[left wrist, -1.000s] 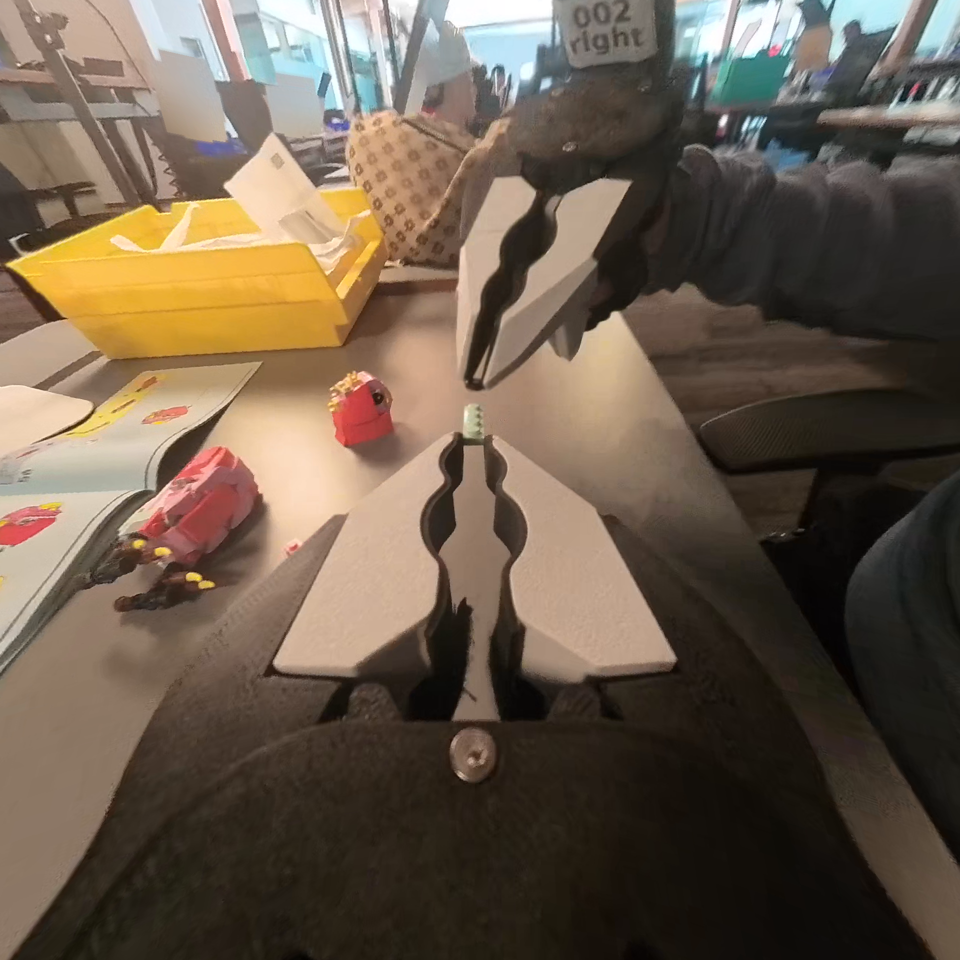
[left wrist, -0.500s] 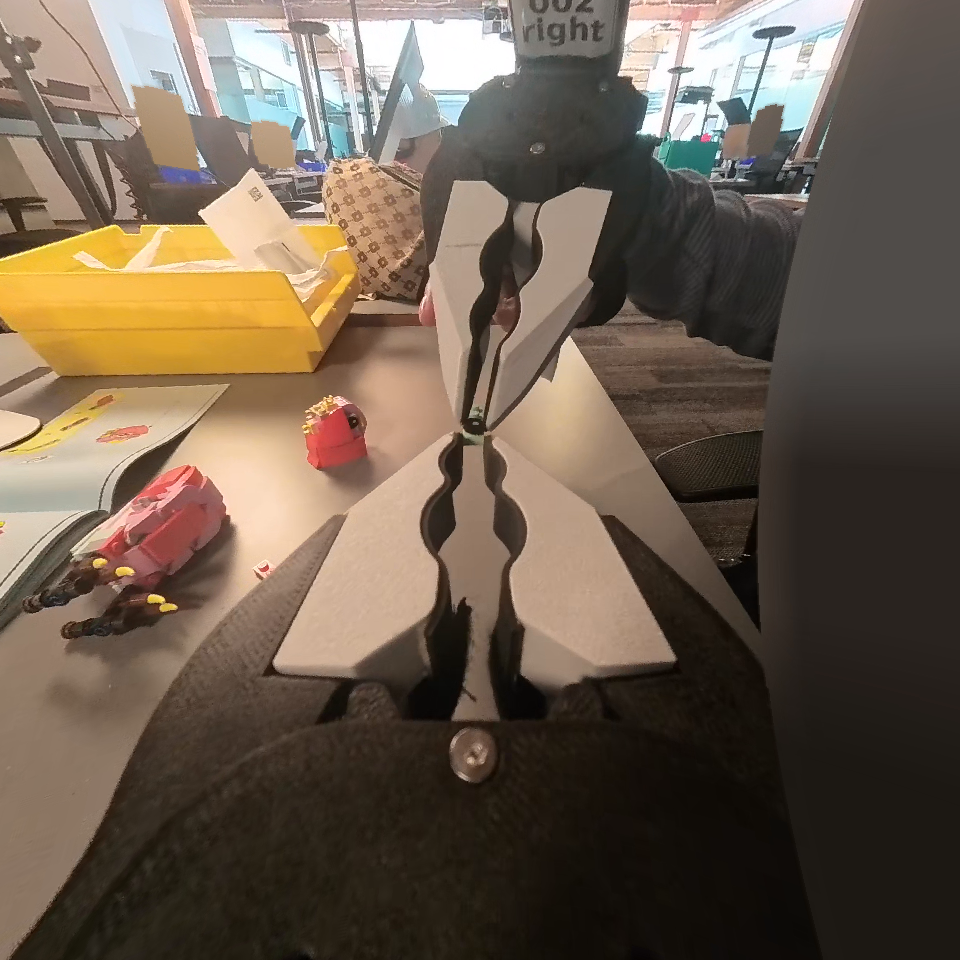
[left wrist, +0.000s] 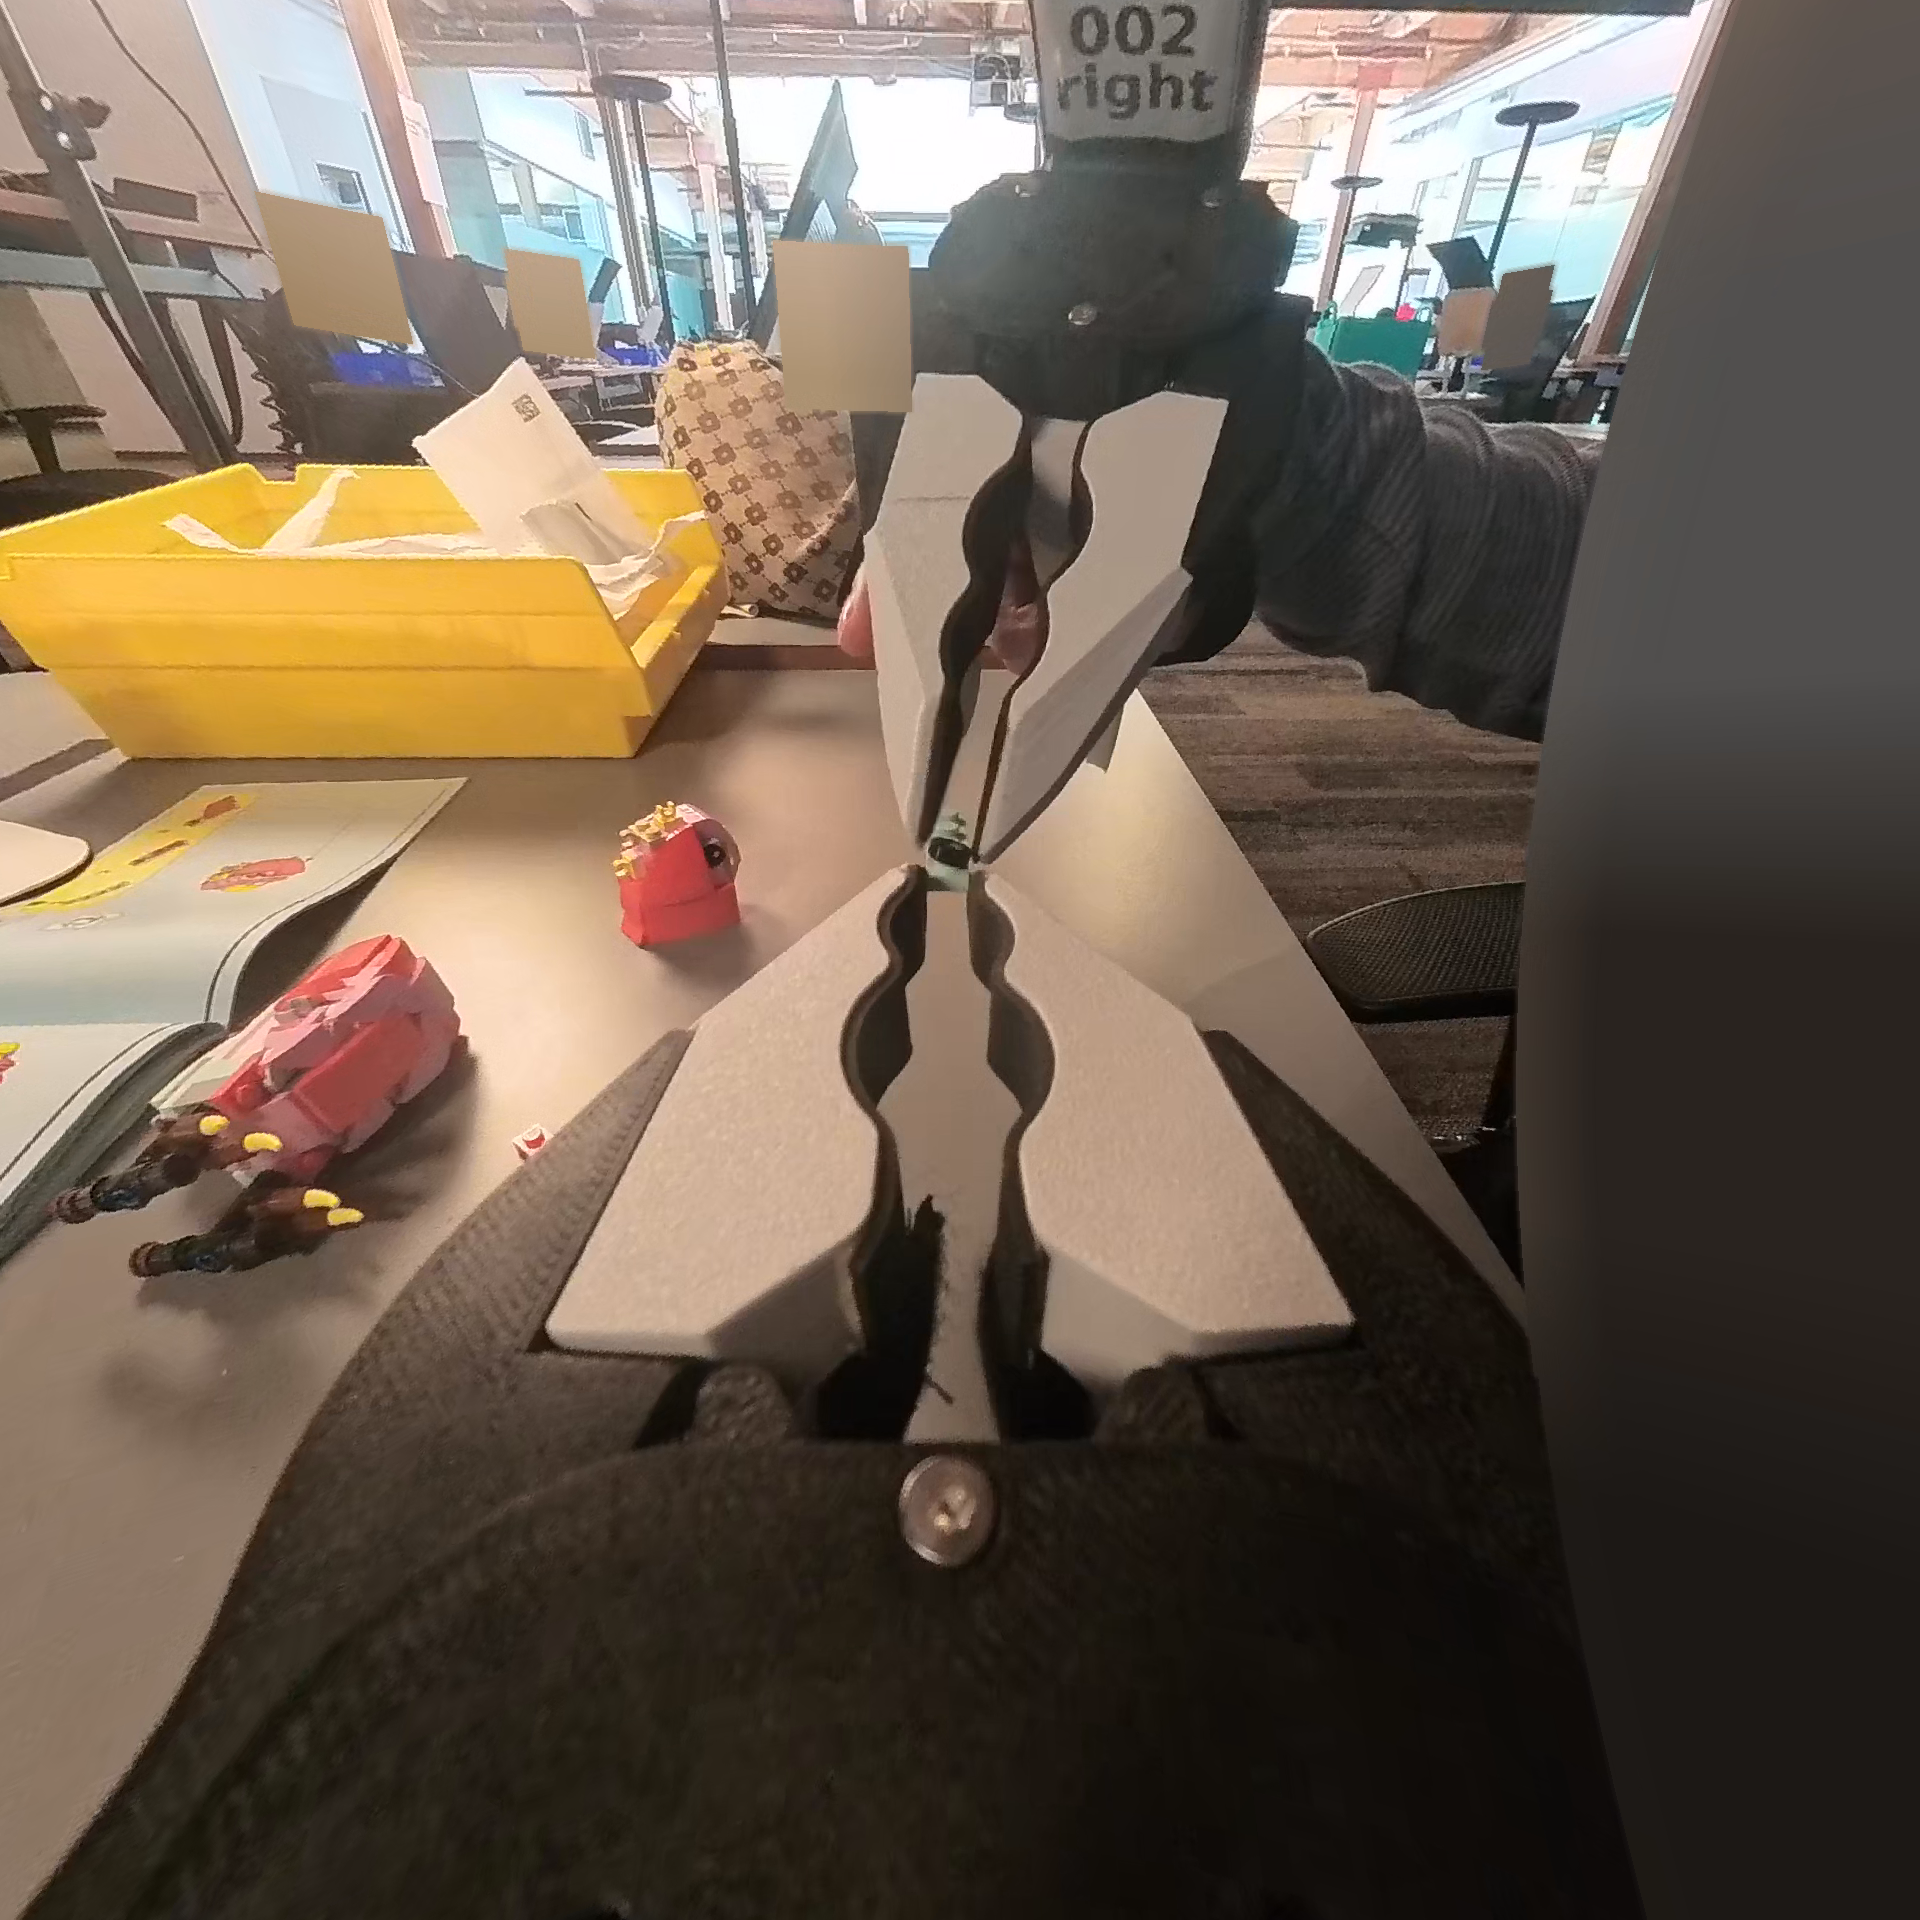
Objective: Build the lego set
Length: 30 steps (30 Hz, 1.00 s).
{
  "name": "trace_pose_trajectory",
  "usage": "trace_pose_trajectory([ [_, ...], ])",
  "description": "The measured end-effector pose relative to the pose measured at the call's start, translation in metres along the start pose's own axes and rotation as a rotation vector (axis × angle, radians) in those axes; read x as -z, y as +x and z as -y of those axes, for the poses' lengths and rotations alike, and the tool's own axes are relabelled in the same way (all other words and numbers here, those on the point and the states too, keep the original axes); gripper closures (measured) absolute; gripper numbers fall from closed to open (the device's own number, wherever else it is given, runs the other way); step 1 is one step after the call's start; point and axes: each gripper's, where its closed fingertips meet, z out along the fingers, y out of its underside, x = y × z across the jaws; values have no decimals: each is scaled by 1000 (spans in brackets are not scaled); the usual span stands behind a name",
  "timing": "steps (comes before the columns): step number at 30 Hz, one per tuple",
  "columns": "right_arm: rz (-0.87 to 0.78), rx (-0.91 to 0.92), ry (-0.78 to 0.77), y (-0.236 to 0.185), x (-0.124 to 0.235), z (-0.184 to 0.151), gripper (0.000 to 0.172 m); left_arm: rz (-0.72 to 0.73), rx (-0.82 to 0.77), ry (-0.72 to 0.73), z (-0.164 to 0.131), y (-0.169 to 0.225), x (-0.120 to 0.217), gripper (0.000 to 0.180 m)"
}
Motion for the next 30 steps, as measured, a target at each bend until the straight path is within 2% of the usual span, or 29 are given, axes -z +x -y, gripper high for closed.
trace_pose_trajectory([
  [4, -18, 4, 20, 2, 3, 2, 160, -4, 7, 3, 0, 0, 0, 174],
  [7, -50, 73, 64, 1, 8, 7, 147, 5, 27, 9, 1, -3, 1, 174],
  [9, -121, 236, 93, -3, 11, 10, 138, 3, 55, 25, 3, -5, 2, 174],
  [11, -306, 486, 95, 2, 13, 13, 132, -5, 93, 42, 5, -6, 3, 174],
  [13, -475, 762, 72, 2, 13, 17, 137, -18, 121, 58, 7, -6, 4, 174],
  [16, -557, 946, -7, -1, 4, 12, 139, -42, 158, 73, 9, -5, 5, 174],
  [21, -602, 1038, -73, 5, -2, 7, 146, -52, 183, 76, 10, -5, 5, 174],
  [25, -618, 1093, -92, 6, -5, 6, 161, -64, 186, 64, 9, -2, 4, 174],
  [30, -649, 1171, -126, 6, -3, 7, 164, -81, 231, 68, 11, -2, 4, 174],
])
